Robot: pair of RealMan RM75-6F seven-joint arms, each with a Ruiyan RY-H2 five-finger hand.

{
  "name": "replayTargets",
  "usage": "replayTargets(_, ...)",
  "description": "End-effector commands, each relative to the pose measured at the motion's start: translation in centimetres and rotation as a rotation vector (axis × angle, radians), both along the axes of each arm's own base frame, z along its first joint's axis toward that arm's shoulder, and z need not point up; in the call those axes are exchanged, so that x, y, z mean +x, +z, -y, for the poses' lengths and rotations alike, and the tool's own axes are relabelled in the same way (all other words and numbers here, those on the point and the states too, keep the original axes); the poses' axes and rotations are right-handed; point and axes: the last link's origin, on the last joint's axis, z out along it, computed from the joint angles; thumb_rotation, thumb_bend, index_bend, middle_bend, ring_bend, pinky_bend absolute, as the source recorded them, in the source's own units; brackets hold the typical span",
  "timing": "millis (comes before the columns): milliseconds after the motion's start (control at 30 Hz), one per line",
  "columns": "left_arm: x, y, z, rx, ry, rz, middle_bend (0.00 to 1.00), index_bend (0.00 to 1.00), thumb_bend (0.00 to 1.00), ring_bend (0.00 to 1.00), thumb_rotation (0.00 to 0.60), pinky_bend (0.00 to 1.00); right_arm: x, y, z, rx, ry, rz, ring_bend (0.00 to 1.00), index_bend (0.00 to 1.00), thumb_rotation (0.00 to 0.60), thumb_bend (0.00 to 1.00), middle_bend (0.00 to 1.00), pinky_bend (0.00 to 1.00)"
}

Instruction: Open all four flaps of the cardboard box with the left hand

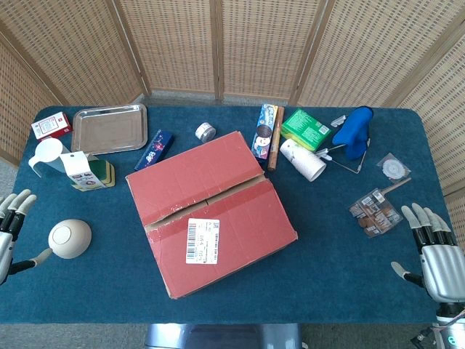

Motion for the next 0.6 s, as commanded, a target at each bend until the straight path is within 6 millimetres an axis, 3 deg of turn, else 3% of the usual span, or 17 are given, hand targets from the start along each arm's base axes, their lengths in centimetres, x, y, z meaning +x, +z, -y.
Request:
replayTargets(33, 0.0, 0.1, 0.0, 0.003, 0.002, -0.002, 0.00, 0.00, 0.09, 0.00, 0.600, 0.00, 0.0, 0.0, 0.0, -0.002, 0.000, -0.002, 0.00, 0.00, 0.600, 0.00, 0.00, 0.12)
replayTargets(367, 0.4, -0.8, -0.7, -0.033, -0.027, 0.006, 0.00, 0.00, 0.09, 0.00, 0.600, 0.00, -0.2, 0.1, 0.2, -0.002, -0.014, 0.007, 0.00, 0.00, 0.600, 0.00, 0.00, 0.12)
replayTargets(600, 3.9, -2.1, -2.9, -0.069, -0.157, 0.033, 0.00, 0.00, 0.09, 0.00, 0.600, 0.00, -0.2, 0.0, 0.3, 0.006, -0.021, 0.014, 0.00, 0.00, 0.600, 0.00, 0.00, 0.12)
